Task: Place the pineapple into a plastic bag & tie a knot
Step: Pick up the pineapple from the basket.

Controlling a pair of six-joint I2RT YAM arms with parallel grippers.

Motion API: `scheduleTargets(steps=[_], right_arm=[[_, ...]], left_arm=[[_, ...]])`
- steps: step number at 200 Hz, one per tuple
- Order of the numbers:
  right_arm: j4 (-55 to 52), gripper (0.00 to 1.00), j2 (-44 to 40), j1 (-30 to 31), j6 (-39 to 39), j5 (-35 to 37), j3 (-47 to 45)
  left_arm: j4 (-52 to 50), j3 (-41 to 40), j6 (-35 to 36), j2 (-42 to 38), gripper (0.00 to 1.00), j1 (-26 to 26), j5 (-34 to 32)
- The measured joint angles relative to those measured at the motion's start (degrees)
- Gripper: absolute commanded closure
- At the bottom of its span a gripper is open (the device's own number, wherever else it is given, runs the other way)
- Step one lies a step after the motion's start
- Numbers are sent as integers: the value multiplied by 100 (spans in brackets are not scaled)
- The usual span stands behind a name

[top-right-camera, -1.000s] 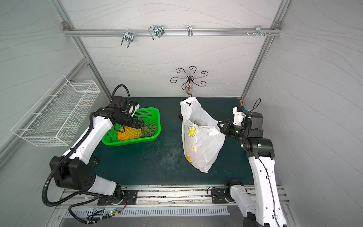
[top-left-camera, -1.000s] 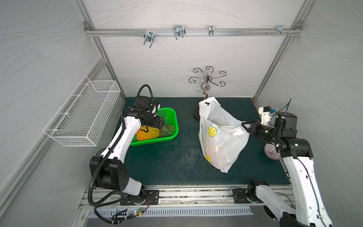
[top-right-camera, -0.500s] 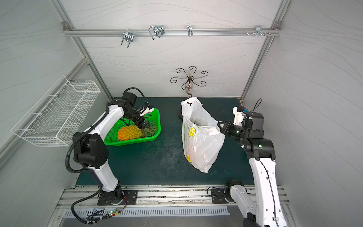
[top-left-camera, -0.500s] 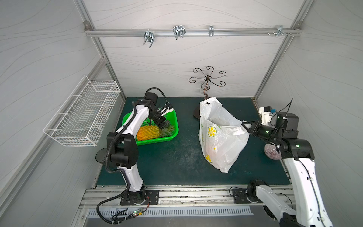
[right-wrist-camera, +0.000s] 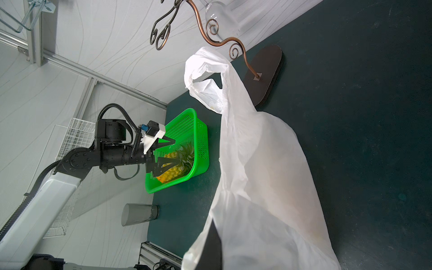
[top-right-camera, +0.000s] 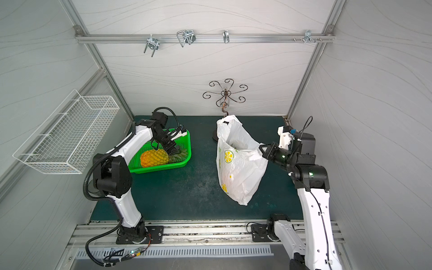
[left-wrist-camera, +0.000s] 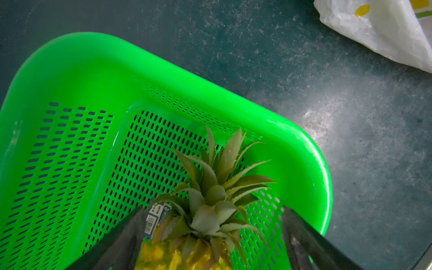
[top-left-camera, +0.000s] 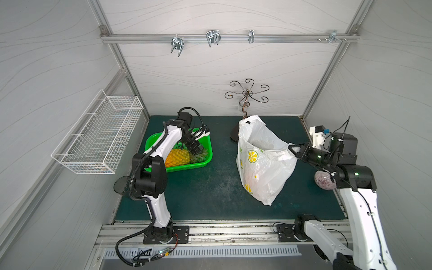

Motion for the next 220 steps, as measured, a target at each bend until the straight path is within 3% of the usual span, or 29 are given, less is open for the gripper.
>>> scheduleTargets(steps=[47, 96, 156, 220], right_arm=[[0, 100, -2, 0, 2, 0, 0], [2, 100, -11, 0, 35, -13, -37], [101, 100, -13, 0, 214, -96, -153], [197, 100, -13, 0, 258, -140, -173]], left_arm=[[-153, 223, 83, 240, 9, 2, 192], [-439, 289, 107, 369, 1, 4, 295], [-369, 573, -192, 1121, 1, -17, -22], [-297, 564, -326, 1233, 2, -61, -151]])
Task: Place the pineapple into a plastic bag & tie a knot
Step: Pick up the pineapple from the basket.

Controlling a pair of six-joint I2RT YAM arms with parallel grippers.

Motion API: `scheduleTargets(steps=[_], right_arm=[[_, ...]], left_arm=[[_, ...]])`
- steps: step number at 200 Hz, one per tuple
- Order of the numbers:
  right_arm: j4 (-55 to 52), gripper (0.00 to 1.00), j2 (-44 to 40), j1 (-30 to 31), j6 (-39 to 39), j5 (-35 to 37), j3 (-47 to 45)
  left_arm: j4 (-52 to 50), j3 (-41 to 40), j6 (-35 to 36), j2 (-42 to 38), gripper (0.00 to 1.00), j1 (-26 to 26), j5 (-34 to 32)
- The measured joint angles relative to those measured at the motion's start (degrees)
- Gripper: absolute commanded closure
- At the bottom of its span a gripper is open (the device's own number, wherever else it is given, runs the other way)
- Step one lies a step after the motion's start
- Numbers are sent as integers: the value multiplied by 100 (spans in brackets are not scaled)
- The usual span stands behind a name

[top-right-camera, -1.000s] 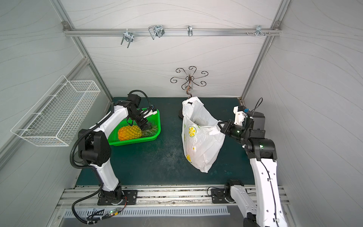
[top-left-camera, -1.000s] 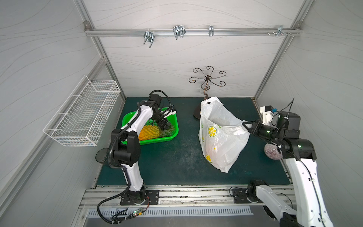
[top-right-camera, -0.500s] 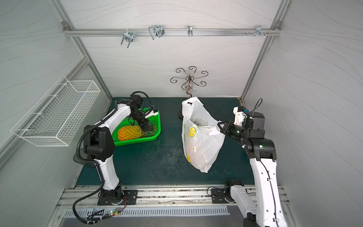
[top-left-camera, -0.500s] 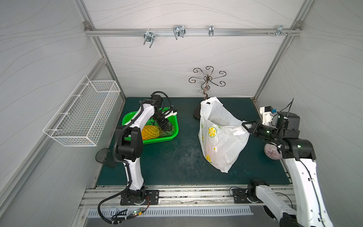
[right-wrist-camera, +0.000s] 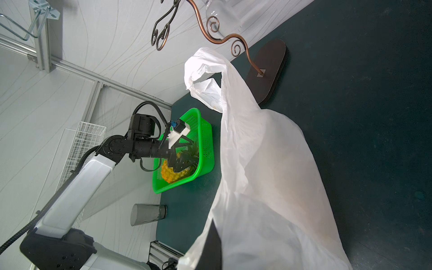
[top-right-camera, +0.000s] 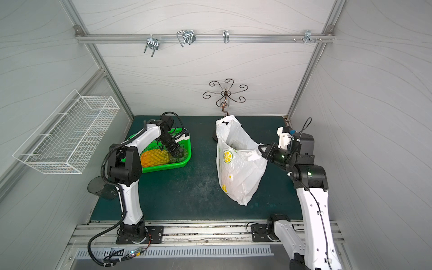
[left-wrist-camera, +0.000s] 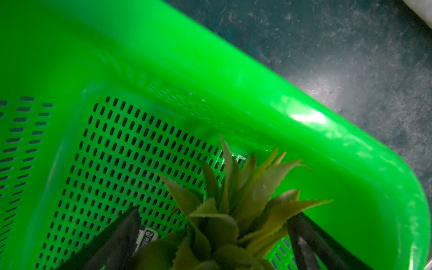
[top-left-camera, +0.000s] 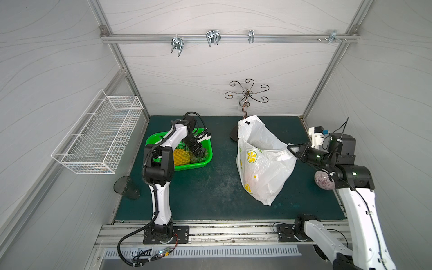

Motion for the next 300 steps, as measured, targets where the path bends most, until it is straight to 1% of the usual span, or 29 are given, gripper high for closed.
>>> scheduleTargets(steps=[16, 44, 81, 124, 131, 171, 201, 249, 277, 300], right_arm=[[37, 100, 2, 0, 2, -15, -22], [66, 100, 9, 0, 7, -33, -70], [68, 100, 15, 0, 7, -66, -70], [68, 100, 4, 0, 33, -81, -70], [68, 100, -4, 0, 42, -79, -70], [72, 100, -87, 0, 52, -79, -76], [111, 100, -140, 0, 111, -76, -136], [116, 100, -142, 0, 153, -81, -140], [114, 100, -144, 0, 153, -87, -140], [114, 100, -155, 0, 153, -101, -140]], left_arm=[[48, 0, -31, 85, 8, -7, -7], [68, 39, -101, 278, 28, -81, -46], [238, 116, -210, 540, 62, -208, -160], [509, 131, -192, 551, 93, -208, -267], [551, 131, -175, 551, 100, -208, -289], [684, 153, -170, 507, 100, -190, -426], [715, 153, -315, 240, 100, -184, -481], [1045, 92, -800, -767, 100, -149, -468], [1392, -186, -1095, -1443, 100, -125, -398], [1646, -468, -1309, -1799, 100, -96, -348]])
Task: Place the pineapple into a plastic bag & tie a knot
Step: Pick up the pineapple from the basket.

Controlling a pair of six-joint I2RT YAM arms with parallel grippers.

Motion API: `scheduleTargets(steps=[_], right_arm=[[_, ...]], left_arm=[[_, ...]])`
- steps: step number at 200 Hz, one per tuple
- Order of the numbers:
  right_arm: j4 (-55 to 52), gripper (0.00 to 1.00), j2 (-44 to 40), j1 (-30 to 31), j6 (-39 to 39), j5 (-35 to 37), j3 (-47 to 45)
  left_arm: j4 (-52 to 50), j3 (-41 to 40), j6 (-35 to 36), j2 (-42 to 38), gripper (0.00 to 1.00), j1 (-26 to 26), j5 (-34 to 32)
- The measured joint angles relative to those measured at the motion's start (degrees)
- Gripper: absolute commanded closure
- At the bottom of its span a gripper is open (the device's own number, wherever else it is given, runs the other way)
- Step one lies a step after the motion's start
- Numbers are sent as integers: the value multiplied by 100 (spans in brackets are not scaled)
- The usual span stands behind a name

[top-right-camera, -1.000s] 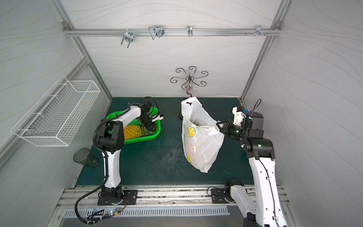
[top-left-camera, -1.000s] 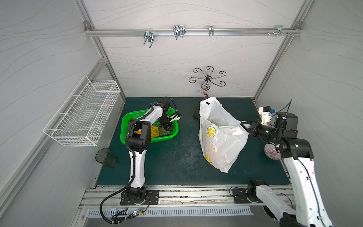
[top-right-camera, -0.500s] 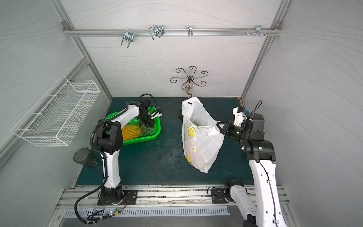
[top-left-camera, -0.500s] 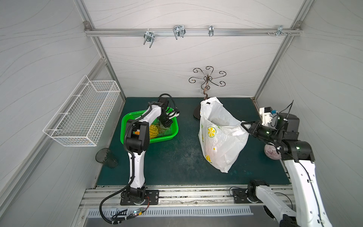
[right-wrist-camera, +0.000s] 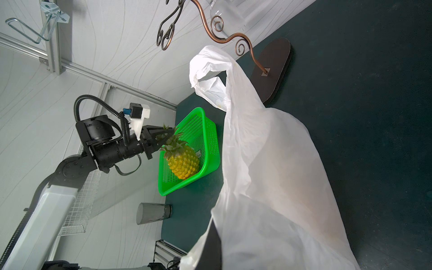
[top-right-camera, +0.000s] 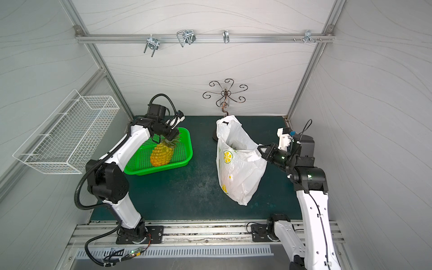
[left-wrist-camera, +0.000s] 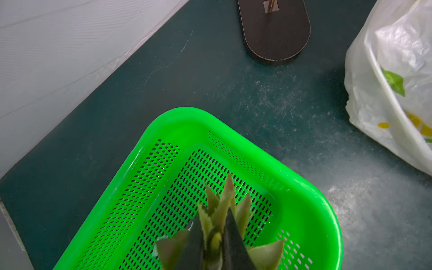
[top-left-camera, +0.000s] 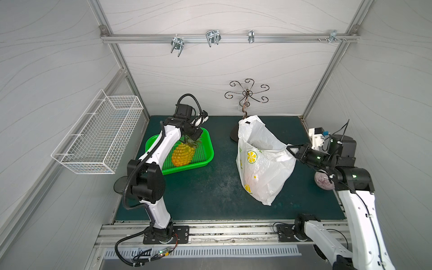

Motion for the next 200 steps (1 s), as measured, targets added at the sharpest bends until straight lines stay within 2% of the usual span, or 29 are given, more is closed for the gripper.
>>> scheduleTargets(steps=[59, 147, 200], right_arm=[[-2, 100, -85, 0, -2, -44, 0], [-76, 100, -127, 0, -31, -50, 59], [-164, 100, -131, 0, -66, -48, 68]], left_arm=[[682, -708, -520, -695, 100, 61, 9], [1556, -1176, -1176, -1958, 100, 61, 9], [1849, -1224, -1526, -2186, 100, 61, 111]])
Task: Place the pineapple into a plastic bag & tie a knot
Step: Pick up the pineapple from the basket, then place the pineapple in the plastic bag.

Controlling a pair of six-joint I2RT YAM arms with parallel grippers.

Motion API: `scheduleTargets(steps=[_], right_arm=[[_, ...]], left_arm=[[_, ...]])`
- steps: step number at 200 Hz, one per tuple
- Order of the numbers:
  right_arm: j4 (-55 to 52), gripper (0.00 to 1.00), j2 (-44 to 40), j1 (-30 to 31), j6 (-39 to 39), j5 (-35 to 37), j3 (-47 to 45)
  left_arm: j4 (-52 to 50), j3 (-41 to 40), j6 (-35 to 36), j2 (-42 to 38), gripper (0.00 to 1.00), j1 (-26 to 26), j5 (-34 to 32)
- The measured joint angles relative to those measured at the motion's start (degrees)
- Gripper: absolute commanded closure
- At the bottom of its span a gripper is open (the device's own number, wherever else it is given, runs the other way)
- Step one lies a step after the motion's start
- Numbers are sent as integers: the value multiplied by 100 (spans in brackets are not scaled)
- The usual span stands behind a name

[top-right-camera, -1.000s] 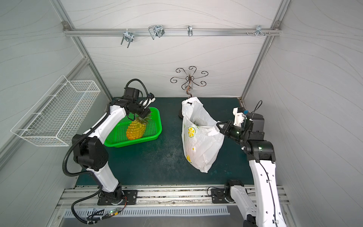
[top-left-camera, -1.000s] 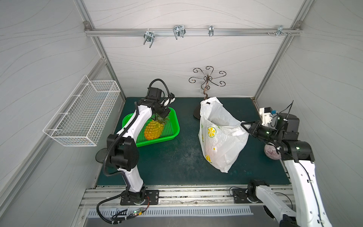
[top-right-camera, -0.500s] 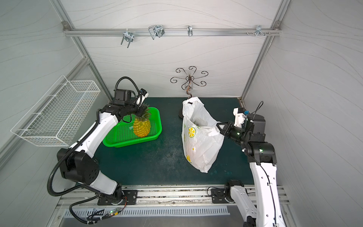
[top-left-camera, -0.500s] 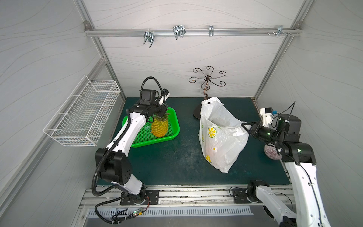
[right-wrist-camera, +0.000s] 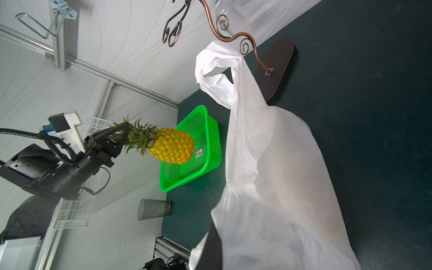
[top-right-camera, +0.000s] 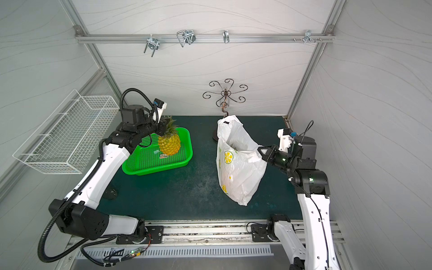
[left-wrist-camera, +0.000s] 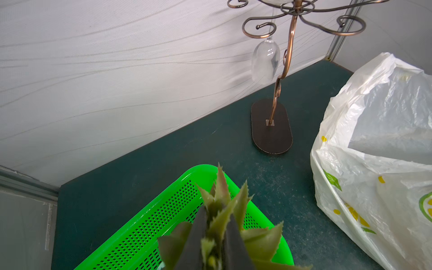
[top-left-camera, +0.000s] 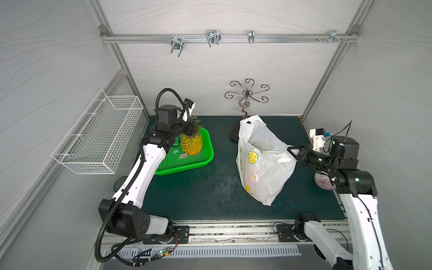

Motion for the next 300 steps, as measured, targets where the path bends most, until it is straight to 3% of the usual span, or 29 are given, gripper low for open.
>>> scheduleTargets(steps=[101, 150, 217, 254, 300], right_arm=[[-20, 100, 114, 0, 0, -160, 22], [-76, 100, 214, 114, -52, -302, 120], [-229, 100, 420, 592, -293, -313, 437], [-293, 100, 444, 662, -396, -313, 439], [-321, 100, 444, 673, -413, -315, 439]], left_arm=[[76, 439, -463, -221, 100, -68, 627], [610, 848, -1320, -313, 100, -286, 1150], [1781, 1102, -2922, -48, 100, -1880, 1058], [2131, 1539, -3156, 599, 100, -2741, 448], [2184, 1893, -3438, 1397, 100, -3128, -496]])
